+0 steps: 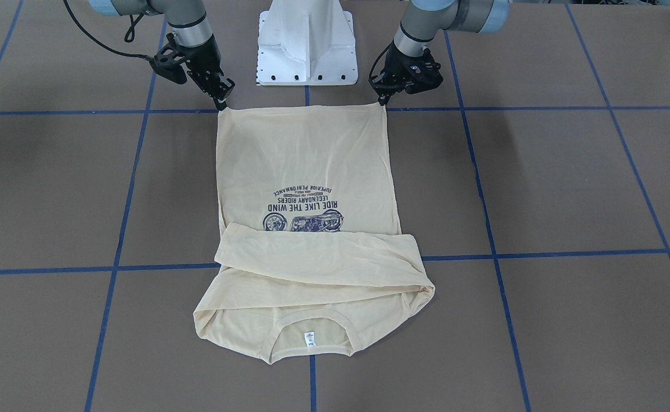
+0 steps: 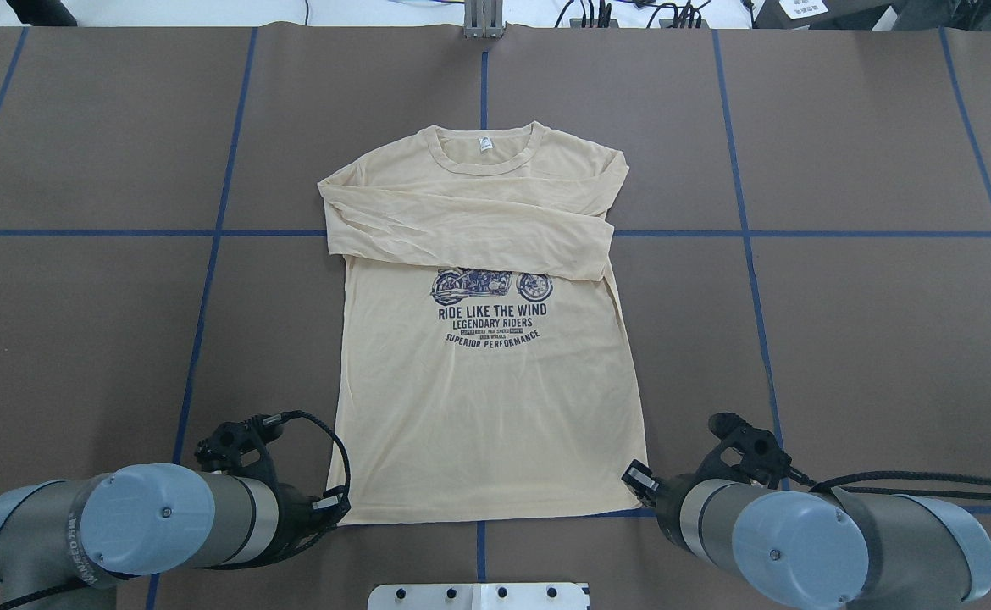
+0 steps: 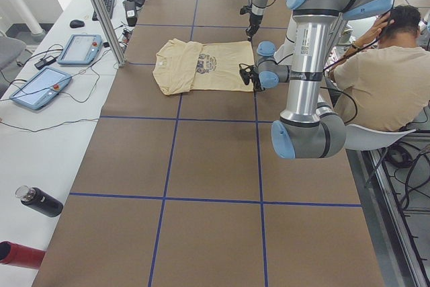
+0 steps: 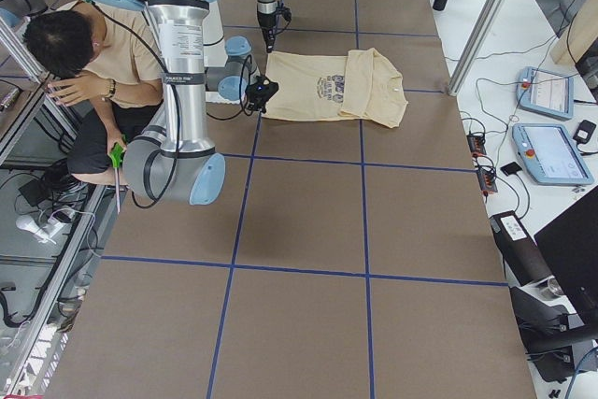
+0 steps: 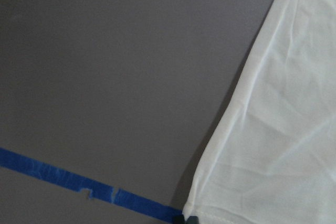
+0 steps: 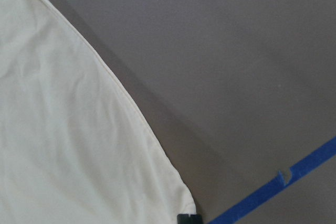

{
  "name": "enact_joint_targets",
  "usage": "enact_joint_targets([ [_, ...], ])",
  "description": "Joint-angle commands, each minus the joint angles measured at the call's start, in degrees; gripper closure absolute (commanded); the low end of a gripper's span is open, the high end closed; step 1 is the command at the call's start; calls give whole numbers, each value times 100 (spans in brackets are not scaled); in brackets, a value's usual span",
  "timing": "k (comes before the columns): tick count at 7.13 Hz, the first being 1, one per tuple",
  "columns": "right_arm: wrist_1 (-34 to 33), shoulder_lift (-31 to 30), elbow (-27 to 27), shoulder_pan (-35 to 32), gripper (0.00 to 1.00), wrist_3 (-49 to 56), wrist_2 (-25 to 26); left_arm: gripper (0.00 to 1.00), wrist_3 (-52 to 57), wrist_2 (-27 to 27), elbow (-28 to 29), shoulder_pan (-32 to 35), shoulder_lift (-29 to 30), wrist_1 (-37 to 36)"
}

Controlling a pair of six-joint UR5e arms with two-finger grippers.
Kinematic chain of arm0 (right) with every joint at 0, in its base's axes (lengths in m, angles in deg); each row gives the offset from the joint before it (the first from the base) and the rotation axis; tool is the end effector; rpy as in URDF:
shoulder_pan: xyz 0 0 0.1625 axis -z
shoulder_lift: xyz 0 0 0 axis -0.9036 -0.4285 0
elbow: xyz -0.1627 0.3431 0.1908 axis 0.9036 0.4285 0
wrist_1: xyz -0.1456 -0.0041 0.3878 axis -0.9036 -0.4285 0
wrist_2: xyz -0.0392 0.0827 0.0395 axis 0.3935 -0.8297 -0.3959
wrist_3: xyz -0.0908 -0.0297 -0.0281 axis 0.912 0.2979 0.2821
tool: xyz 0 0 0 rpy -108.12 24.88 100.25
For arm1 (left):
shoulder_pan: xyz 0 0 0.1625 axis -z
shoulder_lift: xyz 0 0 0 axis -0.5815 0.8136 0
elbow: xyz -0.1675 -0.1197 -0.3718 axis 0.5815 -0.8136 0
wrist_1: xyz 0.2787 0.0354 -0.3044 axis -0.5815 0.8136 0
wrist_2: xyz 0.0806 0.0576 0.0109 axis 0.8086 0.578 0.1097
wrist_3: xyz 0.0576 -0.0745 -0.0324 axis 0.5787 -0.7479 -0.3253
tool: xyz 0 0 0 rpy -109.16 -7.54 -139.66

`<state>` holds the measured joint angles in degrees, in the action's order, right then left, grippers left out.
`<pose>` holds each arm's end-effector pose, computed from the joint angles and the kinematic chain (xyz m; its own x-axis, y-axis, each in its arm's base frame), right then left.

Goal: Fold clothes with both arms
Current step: 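Grasp both hem corners with the left and right grippers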

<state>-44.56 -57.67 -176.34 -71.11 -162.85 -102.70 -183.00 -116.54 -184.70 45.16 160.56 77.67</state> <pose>-0.4746 -0.1971 0.3334 0.4256 0.5977 0.6794 -0.4965 0.7820 -0.3769 0.4968 -0.2062 0.3213 0.4990 -0.3891 -0.7743 0.2203 0.9211 -0.3209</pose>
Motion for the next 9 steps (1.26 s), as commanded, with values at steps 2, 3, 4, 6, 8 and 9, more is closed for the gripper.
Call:
enact_joint_targets([
  [2,-7,-492,-773,278,100,-25,-9,100,-29,-346,-824,6,-13,-614],
  [3,-7,-747,-1150,358,100,-34,-44,100,-325,-355,-896,-2,4,-614],
  [4,-7,-889,-1346,358,100,-43,-166,100,-380,-355,-1088,15,-30,-632],
  [6,-25,-908,-1470,358,100,-218,-220,100,-294,-399,-1292,7,-66,-773],
  [8,-173,-838,-1418,71,100,-166,-272,100,-197,-575,-1222,120,-22,-790],
  [9,-391,-716,-1253,-332,100,-79,-612,100,47,-566,-1204,373,30,-764],
])
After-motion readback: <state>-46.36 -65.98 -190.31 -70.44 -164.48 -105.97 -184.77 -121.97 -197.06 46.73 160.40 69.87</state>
